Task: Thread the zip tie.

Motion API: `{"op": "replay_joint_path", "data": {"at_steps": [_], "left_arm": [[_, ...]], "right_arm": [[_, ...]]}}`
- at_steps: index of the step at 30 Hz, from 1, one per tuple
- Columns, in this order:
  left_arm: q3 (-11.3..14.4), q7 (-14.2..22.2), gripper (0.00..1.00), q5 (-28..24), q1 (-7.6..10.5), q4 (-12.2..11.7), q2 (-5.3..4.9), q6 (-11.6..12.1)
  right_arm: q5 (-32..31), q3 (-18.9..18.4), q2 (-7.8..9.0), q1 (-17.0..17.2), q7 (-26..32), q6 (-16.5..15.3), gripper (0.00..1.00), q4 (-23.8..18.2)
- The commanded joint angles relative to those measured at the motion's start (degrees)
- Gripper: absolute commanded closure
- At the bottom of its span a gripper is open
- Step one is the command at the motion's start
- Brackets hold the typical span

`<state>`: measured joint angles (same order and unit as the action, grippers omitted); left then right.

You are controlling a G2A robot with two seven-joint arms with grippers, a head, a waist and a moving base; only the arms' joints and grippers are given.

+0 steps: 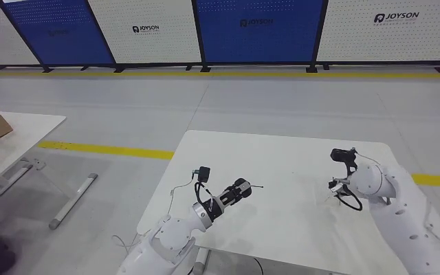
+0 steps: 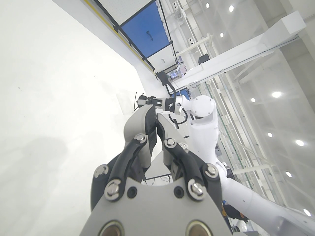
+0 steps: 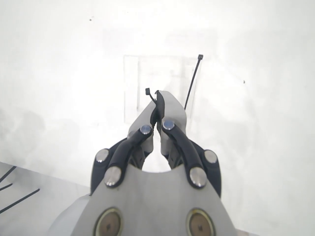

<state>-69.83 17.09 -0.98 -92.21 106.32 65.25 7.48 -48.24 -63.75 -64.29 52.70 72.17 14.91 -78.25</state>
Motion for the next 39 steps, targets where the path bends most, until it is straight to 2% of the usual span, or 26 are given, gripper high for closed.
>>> {"op": "replay_joint_path", "data": {"at_steps": [1, 4, 7, 9, 21, 25, 29, 34, 36, 39], "left_arm": [[0.0, 0.0, 1.00, 0.0, 0.00, 0.0, 0.00, 0.0], [0.0, 0.0, 1.00, 0.0, 0.00, 0.0, 0.00, 0.0], [0.0, 0.0, 1.00, 0.0, 0.00, 0.0, 0.00, 0.0], [0.0, 0.0, 1.00, 0.0, 0.00, 0.0, 0.00, 0.0], [0.0, 0.0, 1.00, 0.0, 0.00, 0.0, 0.00, 0.0], [0.0, 0.0, 1.00, 0.0, 0.00, 0.0, 0.00, 0.0], [0.0, 0.0, 1.00, 0.0, 0.00, 0.0, 0.00, 0.0], [0.0, 0.0, 1.00, 0.0, 0.00, 0.0, 0.00, 0.0], [0.0, 0.0, 1.00, 0.0, 0.00, 0.0, 0.00, 0.0], [0.0, 0.0, 1.00, 0.0, 0.00, 0.0, 0.00, 0.0]], "right_arm": [[0.8, -3.3, 0.63, 3.5, -3.0, -0.4, 1.00, -3.8], [1.9, -7.3, 1.36, 8.1, -8.1, -1.4, 1.00, -8.1], [2.6, -9.3, 1.68, 11.1, -11.8, -2.4, 1.00, -10.0], [3.9, -10.0, 1.77, 11.3, -11.6, -3.9, 1.00, -9.5], [3.9, -10.0, 1.76, 11.4, -11.9, -3.9, 1.00, -9.5], [3.3, -9.5, 1.50, 12.8, -16.3, -1.7, 1.00, -10.8], [8.5, -13.0, 1.58, 17.3, -23.2, -3.4, 1.00, -15.5], [17.1, -19.4, 1.88, 24.6, -30.5, -8.5, 1.00, -22.3], [19.0, -20.6, 1.97, 26.1, -30.7, -9.2, 1.00, -23.6], [19.0, -20.8, 2.01, 26.2, -30.1, -9.2, 1.00, -23.9]]}}
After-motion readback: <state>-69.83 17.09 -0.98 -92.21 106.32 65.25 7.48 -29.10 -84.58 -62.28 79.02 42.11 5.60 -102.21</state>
